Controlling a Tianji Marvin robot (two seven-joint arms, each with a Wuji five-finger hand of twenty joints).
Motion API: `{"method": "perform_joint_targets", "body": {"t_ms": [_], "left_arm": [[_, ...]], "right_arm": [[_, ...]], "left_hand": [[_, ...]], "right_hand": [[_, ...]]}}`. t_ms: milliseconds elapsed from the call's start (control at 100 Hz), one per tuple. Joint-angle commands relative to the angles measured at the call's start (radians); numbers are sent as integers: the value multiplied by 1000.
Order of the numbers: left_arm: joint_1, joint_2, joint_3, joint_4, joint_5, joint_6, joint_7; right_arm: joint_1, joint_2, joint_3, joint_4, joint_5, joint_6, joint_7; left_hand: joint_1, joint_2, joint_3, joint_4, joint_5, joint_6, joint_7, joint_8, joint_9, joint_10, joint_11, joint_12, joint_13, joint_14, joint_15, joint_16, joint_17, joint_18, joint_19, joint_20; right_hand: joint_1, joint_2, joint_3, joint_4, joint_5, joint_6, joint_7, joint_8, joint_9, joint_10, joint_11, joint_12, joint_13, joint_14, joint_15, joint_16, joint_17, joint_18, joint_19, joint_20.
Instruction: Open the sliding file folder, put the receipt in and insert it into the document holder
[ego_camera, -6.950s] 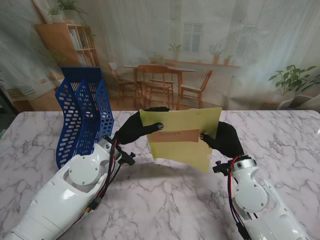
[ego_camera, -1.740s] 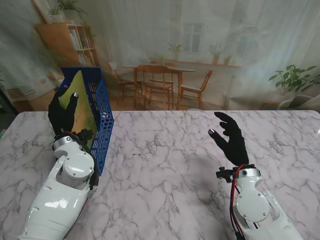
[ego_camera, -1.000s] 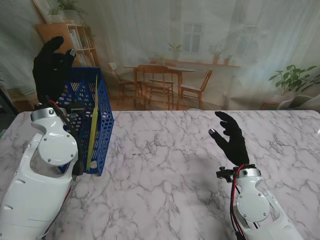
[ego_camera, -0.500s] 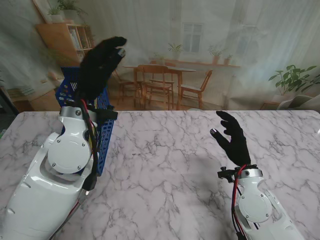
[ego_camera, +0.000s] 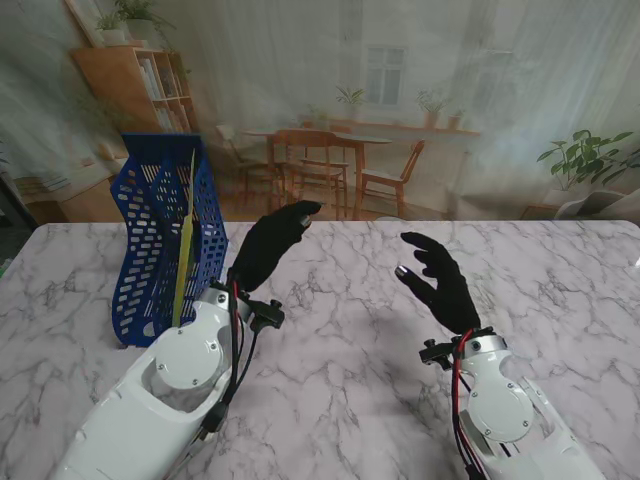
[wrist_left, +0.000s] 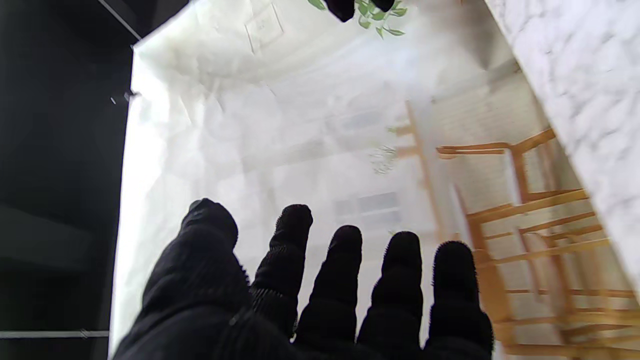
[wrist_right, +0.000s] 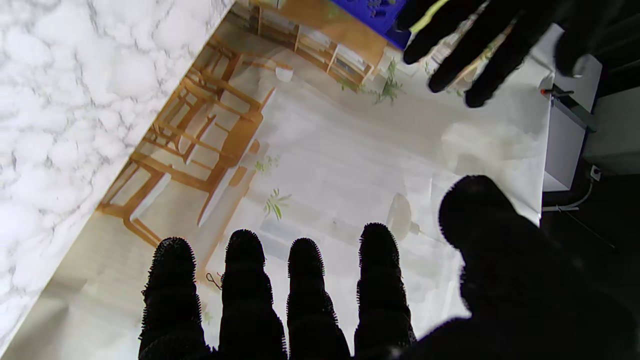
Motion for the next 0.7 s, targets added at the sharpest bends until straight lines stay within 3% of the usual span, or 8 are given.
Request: {"method": "perform_joint_targets", "body": {"t_ms": [0,80,380,690], "left_arm": [[31,-15,14,51,0,-8,-10],[31,-24,22,102,2,-19,16],[39,-28,16,192,-27,-24,1],[71,-13,-17,154,-4,-26,-19]], "right_arm": [[11,-2,-17,7,7,17,13],[25,-2,-35,19,11,31,20],[65,-3,-83,64,34,68,43],[72,-4,-85,72,30,61,39]], "left_hand": [[16,52,-24,-6,20,-7,2,11,29,-14,20,16,22,-5,24,17,3,3,30,27],[15,60,-24,-5,13,5,-11,-2,35,-18,29,22,29,-7,29,22,5,1,39,32],[36,67,-20,-3,29,26,4,2,61,-4,58,33,49,13,56,41,5,7,74,51],[42,77,-25,-5,29,42,-11,-8,56,11,54,30,35,26,59,45,-1,7,92,55]], "right_hand": [[-29,35,-18,28,16,-41,-10,-13,13,-8,-20,-9,-13,-30,-65,-2,-5,-47,-20,16],[-29,36,-17,27,25,-42,-10,-14,24,-9,-20,-8,-7,-29,-65,-1,-2,-45,-19,16],[-28,38,-14,27,32,-32,-11,-17,36,-12,-21,-6,1,-28,-66,2,4,-43,-18,16],[-27,38,-12,27,42,-29,-7,-17,46,-22,-18,-2,10,-28,-61,4,10,-39,-17,16]]}}
